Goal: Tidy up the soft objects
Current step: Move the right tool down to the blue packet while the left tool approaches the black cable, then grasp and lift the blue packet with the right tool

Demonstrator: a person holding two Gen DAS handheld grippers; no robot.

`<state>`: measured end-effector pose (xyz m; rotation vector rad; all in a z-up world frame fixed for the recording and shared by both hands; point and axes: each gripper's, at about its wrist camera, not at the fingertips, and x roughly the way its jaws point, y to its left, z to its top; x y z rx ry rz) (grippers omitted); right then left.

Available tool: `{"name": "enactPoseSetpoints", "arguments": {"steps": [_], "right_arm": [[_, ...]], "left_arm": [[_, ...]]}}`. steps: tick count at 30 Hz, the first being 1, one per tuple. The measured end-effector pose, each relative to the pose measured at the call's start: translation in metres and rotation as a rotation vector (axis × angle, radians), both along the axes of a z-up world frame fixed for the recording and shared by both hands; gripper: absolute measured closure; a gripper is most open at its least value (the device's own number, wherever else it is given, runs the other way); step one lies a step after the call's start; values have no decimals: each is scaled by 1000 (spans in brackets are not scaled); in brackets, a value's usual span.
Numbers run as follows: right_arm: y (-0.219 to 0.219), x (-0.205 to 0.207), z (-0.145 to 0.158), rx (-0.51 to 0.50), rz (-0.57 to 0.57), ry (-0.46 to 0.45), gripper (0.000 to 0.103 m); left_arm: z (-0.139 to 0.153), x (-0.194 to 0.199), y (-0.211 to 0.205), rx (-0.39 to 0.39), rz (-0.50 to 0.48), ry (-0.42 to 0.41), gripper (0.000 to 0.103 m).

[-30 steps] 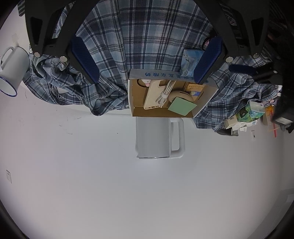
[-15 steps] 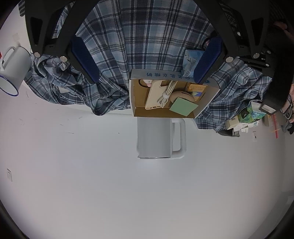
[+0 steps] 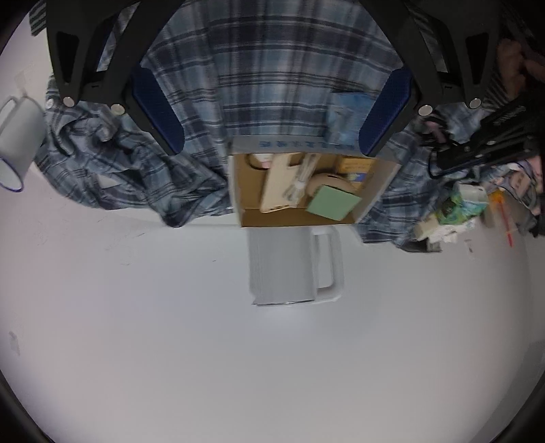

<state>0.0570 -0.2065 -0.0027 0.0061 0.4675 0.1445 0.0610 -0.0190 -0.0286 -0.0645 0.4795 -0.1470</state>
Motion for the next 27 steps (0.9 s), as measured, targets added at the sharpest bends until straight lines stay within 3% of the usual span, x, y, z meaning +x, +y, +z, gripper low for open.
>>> {"name": "enactPoseSetpoints", "arguments": {"steps": [5,9,11,17,23,27], "right_arm": [[28,14,9,-20,47,49,1],[52,33,-4,-70,74,122,3],[62,45,-15,-83,92,178,15],[85,68,-48,-105,147,308,30],[92,77,-70,-136,171,389,51],[91,82,-78,-120,170,429,57]], "left_arm": [[3,-1,5,-7,26,-18,95],[1,-3,3,10,43,-26,95],[-1,0,5,6,69,-14,95],[-5,2,26,-75,122,11,95],[-5,2,18,-42,104,9,95],[-6,4,18,-45,104,19,95]]}}
